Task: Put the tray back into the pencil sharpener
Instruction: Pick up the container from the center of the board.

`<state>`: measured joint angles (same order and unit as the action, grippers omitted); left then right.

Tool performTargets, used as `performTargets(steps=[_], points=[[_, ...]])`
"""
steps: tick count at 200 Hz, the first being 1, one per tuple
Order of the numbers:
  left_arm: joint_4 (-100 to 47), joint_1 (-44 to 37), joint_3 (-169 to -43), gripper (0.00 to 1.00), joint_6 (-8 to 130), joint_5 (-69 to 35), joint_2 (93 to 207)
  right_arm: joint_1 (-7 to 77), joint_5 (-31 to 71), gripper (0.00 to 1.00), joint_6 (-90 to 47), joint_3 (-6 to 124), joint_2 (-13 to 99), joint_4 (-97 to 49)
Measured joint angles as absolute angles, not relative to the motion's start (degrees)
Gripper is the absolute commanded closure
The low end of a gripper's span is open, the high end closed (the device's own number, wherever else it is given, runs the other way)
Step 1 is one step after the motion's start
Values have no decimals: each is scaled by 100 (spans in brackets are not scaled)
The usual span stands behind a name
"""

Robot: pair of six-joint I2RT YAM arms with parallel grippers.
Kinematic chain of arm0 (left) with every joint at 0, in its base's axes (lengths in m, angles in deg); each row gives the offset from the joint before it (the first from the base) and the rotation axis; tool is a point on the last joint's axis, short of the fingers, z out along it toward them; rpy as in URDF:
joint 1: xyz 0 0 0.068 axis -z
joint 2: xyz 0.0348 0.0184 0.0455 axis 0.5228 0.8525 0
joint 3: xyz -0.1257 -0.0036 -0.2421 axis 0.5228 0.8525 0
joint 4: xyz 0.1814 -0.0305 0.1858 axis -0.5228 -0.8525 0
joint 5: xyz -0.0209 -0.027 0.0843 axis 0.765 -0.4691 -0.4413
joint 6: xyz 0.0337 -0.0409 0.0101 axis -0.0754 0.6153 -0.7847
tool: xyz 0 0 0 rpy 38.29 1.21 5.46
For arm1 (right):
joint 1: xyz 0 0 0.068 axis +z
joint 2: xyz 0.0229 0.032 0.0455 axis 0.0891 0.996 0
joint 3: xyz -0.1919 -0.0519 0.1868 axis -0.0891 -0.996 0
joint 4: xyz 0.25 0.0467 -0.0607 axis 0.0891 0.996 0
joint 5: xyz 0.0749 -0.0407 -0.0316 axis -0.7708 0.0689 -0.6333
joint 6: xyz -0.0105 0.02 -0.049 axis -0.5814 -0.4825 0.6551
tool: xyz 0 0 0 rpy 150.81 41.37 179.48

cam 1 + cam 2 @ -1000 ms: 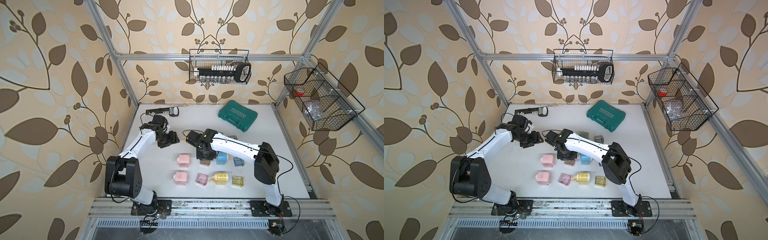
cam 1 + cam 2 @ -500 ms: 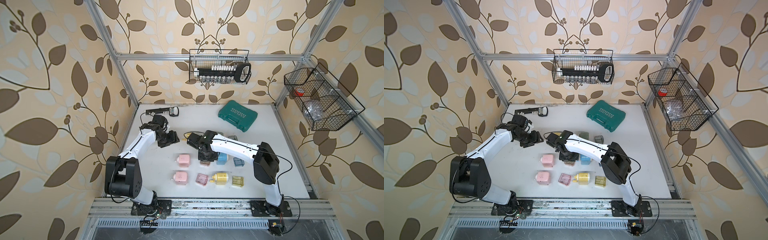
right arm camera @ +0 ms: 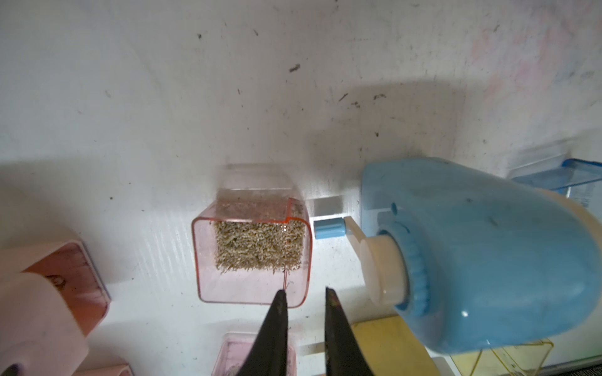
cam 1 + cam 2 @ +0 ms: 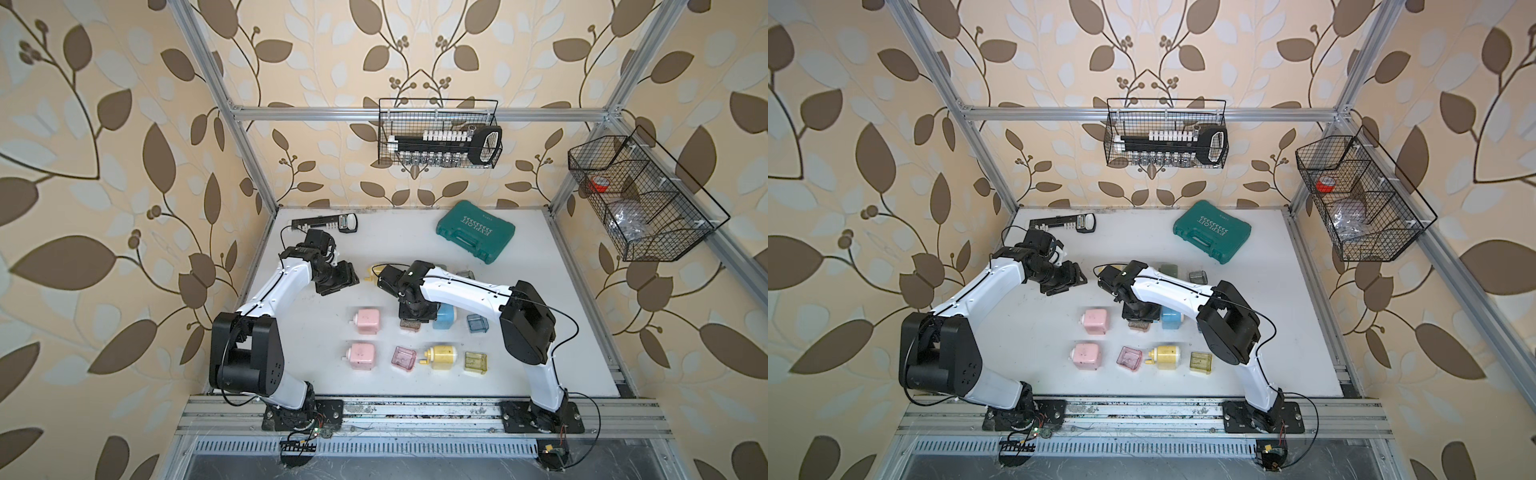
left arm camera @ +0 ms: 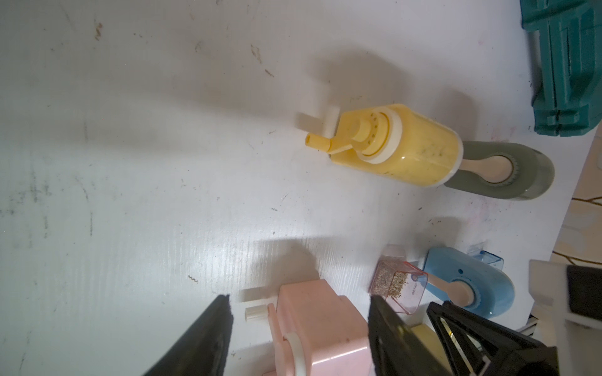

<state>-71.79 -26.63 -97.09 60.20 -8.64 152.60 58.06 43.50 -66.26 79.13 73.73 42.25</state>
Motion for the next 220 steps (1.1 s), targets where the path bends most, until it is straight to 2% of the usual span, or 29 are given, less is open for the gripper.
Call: performTargets(steps=[220], points=[[-7131, -2663, -9709, 32, 6020, -829, 15260, 5668, 4026, 84, -6624, 7662, 7613, 3908]])
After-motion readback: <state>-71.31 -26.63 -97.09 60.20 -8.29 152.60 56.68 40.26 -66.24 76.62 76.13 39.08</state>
